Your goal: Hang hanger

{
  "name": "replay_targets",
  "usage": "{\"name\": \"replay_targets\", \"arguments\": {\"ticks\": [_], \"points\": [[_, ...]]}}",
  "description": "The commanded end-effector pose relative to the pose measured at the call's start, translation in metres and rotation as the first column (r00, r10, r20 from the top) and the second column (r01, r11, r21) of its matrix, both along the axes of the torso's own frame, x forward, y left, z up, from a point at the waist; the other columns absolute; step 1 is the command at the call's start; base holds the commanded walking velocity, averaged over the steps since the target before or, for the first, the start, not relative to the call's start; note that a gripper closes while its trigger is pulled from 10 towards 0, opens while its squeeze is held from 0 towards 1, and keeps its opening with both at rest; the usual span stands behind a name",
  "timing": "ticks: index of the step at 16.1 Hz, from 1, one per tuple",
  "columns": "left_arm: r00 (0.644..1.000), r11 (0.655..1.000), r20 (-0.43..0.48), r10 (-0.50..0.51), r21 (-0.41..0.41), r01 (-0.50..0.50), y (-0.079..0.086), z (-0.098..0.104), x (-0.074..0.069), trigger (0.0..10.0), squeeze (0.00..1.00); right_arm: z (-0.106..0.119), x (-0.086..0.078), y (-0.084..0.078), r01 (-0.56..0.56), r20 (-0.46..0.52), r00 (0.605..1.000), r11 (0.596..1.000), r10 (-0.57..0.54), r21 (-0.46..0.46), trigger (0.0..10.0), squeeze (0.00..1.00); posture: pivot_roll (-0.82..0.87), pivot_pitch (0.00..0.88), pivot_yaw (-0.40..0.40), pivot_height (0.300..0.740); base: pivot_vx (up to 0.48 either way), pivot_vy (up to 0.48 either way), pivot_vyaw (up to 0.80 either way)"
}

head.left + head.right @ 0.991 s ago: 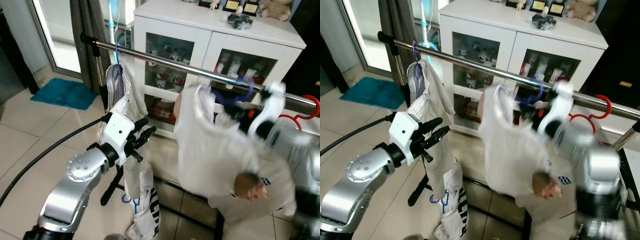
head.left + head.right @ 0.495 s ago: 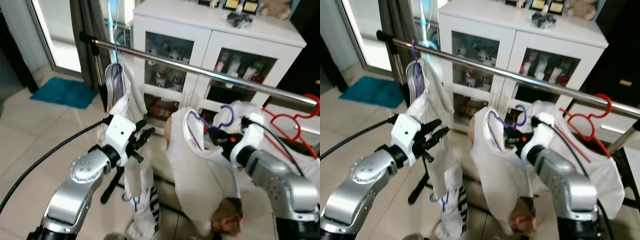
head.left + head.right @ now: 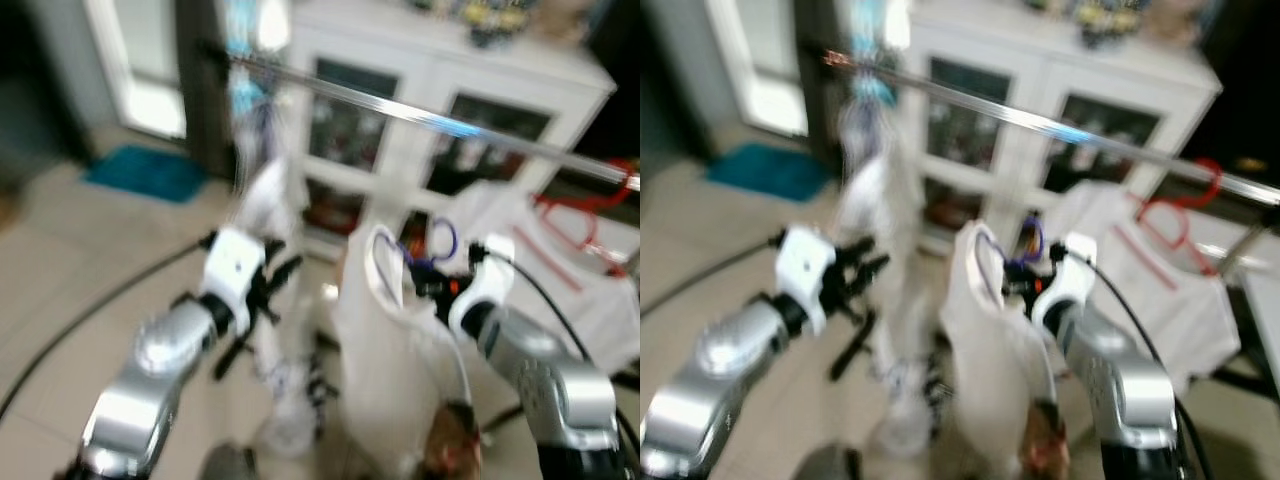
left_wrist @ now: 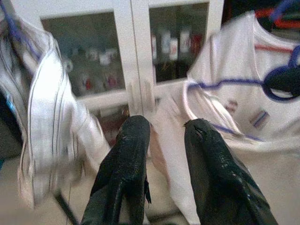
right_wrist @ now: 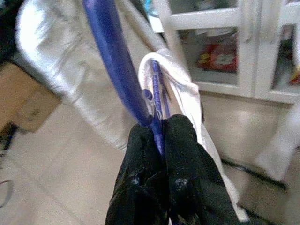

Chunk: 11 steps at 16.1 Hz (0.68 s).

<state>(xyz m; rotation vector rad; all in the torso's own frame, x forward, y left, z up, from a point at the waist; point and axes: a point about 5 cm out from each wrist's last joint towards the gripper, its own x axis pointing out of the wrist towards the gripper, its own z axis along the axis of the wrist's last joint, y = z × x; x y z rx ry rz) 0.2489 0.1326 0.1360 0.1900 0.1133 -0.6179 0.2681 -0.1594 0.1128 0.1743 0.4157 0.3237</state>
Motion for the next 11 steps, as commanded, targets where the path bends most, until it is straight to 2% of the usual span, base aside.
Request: {"name": "replay_targets", "arguments": {"ticks": [1,11], "points": [[0.999,1.000,0.033,-0.007,0.011,0.007,-0.0023,0.0076,0.0046,10.0,0.00,0.0076,0.0024,-0.0034,0.015,0.045,0.999,1.000,-0.015,-0.008,0.0,0.00,0.04,0.000,-0.081,0.740,-0.255,0.000,0.00],[0.999,1.000,0.031,-0.017,0.014,0.016,-0.0044,0.0068,0.0051,10.0,0.00,0.0077,0.0019,-0.0051,0.015,0.048,0.999,1.000,-0.014,-0.013,0.0,0.00,0.03,0.000,-0.080,0.740,-0.249,0.000,0.00]]}}
